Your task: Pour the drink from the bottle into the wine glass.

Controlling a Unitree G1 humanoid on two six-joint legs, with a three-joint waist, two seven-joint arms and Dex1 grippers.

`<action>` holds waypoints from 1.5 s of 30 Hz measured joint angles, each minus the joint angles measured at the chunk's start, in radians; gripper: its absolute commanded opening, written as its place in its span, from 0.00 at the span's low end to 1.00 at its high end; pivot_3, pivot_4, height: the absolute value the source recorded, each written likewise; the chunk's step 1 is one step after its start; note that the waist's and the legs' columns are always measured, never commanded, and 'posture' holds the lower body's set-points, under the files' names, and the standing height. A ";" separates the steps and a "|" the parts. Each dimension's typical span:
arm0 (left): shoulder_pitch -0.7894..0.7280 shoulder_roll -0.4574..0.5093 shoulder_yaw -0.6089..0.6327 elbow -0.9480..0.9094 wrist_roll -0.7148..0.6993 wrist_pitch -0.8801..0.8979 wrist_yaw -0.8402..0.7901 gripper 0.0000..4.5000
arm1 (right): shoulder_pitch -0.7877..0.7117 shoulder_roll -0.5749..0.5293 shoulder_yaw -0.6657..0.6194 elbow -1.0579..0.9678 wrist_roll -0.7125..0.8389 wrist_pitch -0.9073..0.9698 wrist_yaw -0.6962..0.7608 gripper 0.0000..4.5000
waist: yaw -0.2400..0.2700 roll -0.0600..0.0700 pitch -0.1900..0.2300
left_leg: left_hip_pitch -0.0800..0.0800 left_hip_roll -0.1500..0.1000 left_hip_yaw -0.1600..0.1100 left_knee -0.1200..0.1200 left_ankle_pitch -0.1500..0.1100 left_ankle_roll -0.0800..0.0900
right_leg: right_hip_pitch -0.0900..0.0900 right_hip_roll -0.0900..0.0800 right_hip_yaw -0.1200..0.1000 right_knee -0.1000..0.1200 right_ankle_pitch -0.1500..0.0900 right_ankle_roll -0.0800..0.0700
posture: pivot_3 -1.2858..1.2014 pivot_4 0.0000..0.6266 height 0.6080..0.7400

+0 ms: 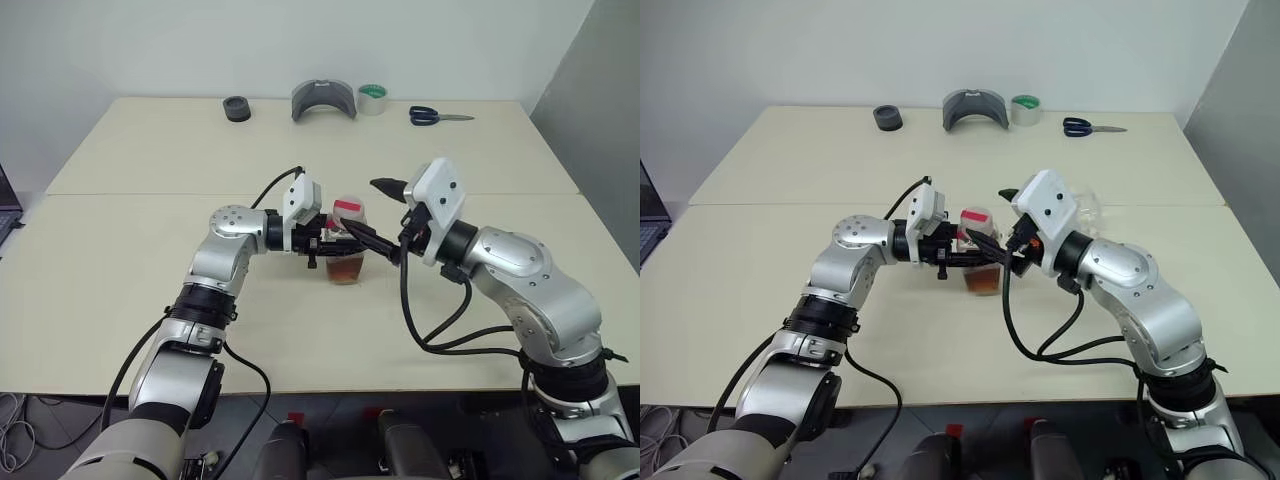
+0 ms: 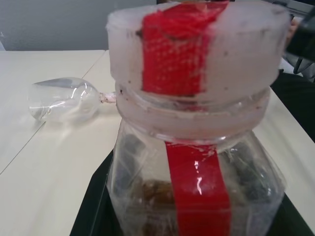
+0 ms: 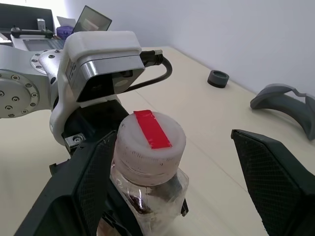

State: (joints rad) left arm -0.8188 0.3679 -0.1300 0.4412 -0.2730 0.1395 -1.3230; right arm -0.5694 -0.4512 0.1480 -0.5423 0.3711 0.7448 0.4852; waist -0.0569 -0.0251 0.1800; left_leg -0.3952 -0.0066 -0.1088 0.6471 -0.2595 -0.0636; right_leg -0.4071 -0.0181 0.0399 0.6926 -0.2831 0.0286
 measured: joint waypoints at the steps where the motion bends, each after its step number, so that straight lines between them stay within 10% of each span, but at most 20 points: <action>1: 0.000 0.000 0.000 0.000 0.000 -0.001 0.000 0.38 | 0.000 -0.002 -0.003 -0.001 0.004 0.003 0.000 0.88 | 0.000 0.000 0.000 | 0.000 0.000 0.000 0.000 0.000 0.000 | 0.000 0.000 0.000 0.000 0.000 0.000 | 0.52 0.24 1.00; 45: 0.000 -0.002 0.001 0.012 0.000 -0.018 0.001 0.38 | 0.002 0.009 -0.074 -0.065 0.169 0.117 0.033 0.88 | 0.000 0.000 0.000 | 0.000 0.000 0.000 0.000 0.000 0.000 | 0.000 0.000 0.000 0.000 0.000 0.000 | 0.52 0.24 1.00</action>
State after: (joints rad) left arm -0.8187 0.3662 -0.1291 0.4532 -0.2730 0.1216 -1.3220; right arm -0.5675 -0.4422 0.0743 -0.6078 0.5403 0.8615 0.5184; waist -0.0569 -0.0252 0.1800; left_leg -0.3952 -0.0065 -0.1087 0.6472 -0.2595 -0.0635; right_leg -0.4071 -0.0181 0.0400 0.6926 -0.2831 0.0285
